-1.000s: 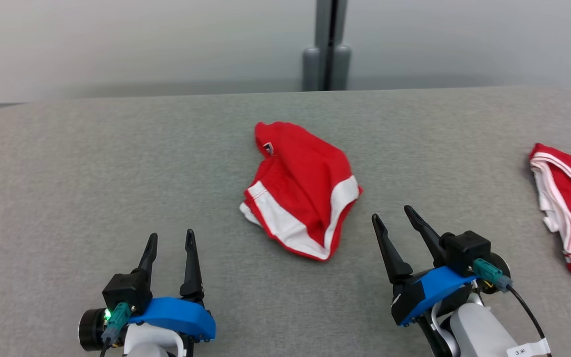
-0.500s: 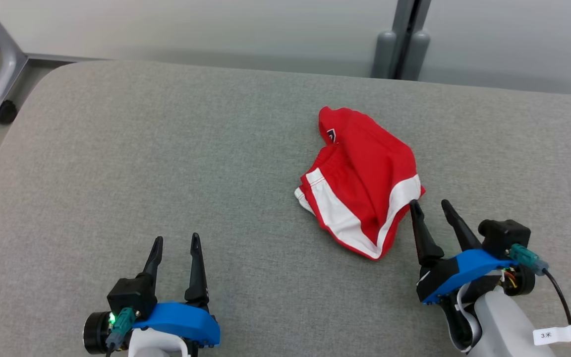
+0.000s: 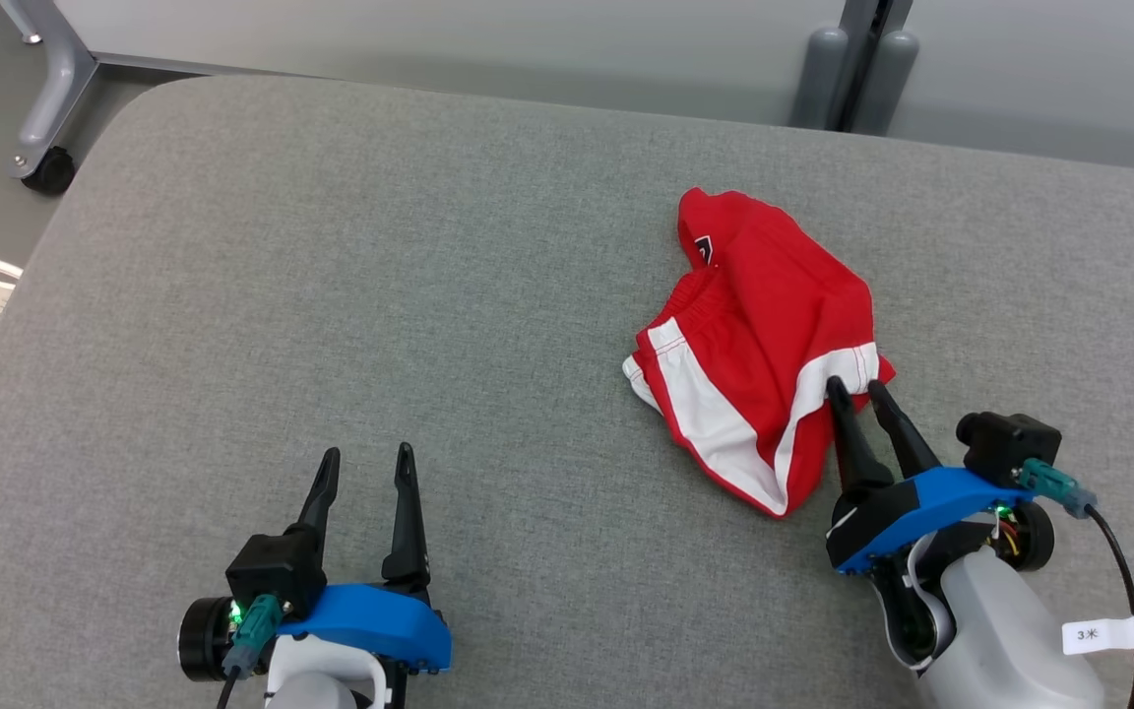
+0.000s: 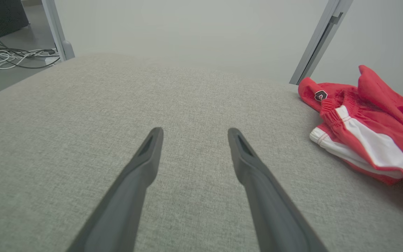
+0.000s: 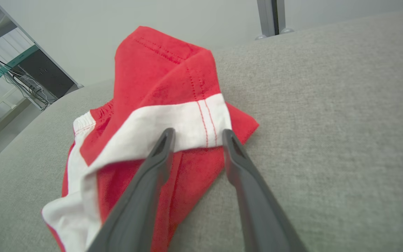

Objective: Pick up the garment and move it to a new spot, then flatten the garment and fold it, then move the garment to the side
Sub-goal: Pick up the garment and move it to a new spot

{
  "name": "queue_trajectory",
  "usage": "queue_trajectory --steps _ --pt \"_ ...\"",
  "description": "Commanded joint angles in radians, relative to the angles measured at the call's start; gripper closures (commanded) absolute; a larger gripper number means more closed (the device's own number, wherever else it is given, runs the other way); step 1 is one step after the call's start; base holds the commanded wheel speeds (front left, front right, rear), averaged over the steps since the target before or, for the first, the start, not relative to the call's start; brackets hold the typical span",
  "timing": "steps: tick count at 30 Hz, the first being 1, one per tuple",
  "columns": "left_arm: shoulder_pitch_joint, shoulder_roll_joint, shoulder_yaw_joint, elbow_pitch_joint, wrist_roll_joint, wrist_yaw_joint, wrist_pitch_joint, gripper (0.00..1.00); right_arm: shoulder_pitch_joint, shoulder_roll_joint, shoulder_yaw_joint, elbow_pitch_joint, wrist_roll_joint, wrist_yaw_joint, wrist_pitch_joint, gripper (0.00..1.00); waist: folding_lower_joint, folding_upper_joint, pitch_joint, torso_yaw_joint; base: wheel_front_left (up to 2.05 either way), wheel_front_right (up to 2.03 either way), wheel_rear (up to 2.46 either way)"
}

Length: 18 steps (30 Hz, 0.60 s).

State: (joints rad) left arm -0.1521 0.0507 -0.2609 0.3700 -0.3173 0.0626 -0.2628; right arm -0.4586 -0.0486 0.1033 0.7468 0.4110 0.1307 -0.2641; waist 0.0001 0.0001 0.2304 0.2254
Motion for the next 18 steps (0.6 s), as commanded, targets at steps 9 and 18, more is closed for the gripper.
queue_trajectory --steps 9,18 --pt "-0.009 -0.001 0.003 -0.004 -0.012 0.015 -0.002 0.00 -0.046 -0.004 -0.011 0.028 0.001 0.000 0.000 1.00 -0.0001 -0.0001 0.009 0.007 0.00 0.00 0.00" --pt "0.015 -0.001 0.020 0.011 -0.013 0.001 -0.002 0.00 0.022 -0.006 -0.074 -0.075 -0.032 0.000 0.000 1.00 -0.0001 -0.0001 -0.046 -0.072 0.00 0.00 0.00"
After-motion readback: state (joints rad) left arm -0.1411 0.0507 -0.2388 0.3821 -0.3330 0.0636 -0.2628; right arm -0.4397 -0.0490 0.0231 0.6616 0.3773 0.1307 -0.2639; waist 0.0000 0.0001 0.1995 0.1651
